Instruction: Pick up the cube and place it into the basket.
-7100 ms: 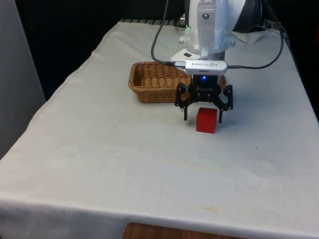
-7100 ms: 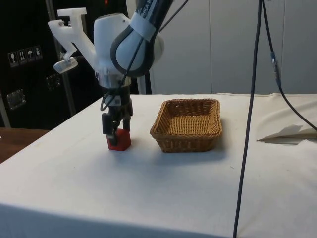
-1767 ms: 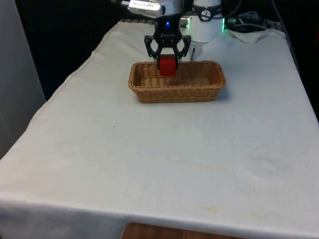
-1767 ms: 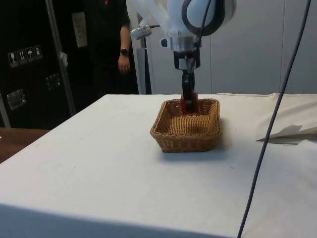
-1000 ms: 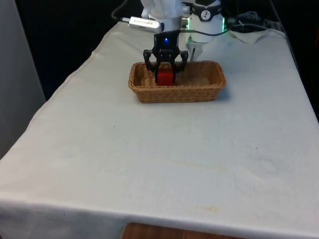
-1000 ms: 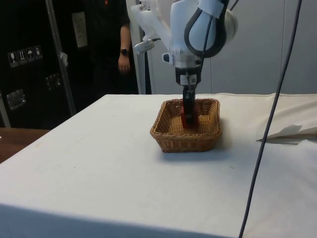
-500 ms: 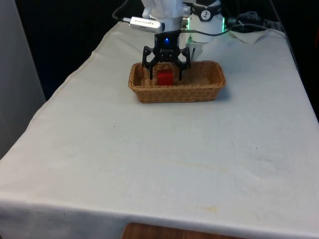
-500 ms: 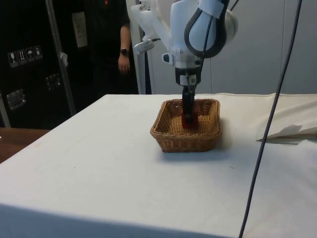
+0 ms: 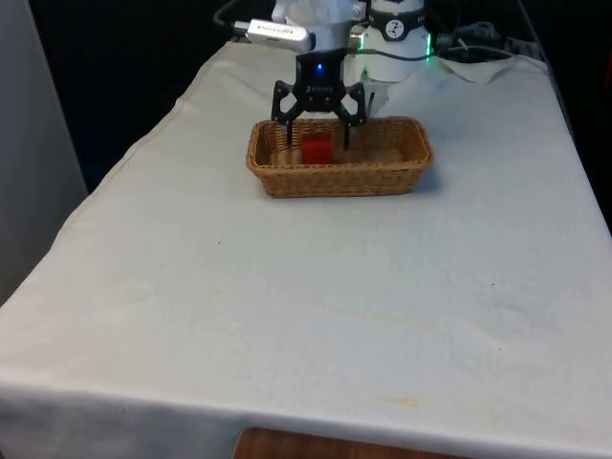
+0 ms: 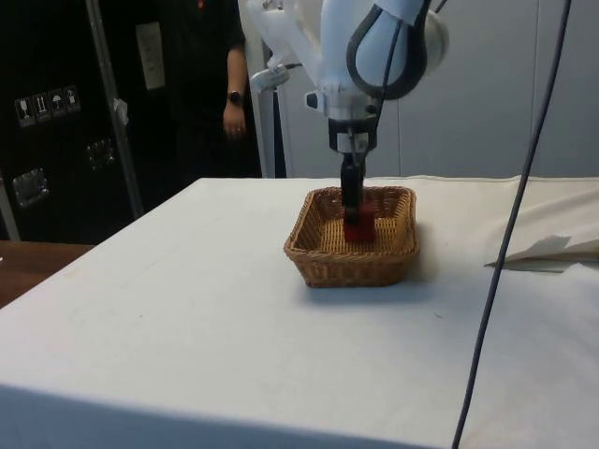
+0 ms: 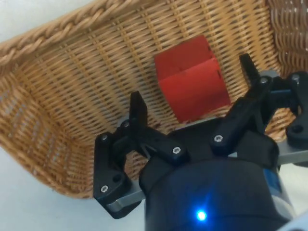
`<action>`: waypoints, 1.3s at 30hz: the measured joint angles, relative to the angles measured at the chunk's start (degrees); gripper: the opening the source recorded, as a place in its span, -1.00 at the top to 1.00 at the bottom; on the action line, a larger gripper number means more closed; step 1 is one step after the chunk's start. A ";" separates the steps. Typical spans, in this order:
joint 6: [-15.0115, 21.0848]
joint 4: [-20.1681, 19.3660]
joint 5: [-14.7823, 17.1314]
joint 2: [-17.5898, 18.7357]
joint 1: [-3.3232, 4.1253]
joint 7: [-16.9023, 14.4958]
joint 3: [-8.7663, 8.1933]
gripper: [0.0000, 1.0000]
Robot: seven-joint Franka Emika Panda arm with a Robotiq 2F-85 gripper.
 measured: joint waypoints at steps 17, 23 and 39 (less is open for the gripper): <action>-8.25 -0.11 -0.06 -10.08 0.00 0.00 -0.11 -1.00; -10.60 0.17 -0.06 -12.89 0.00 0.00 -0.11 -1.00; -16.39 4.30 -0.06 -16.27 0.17 0.80 1.20 -1.00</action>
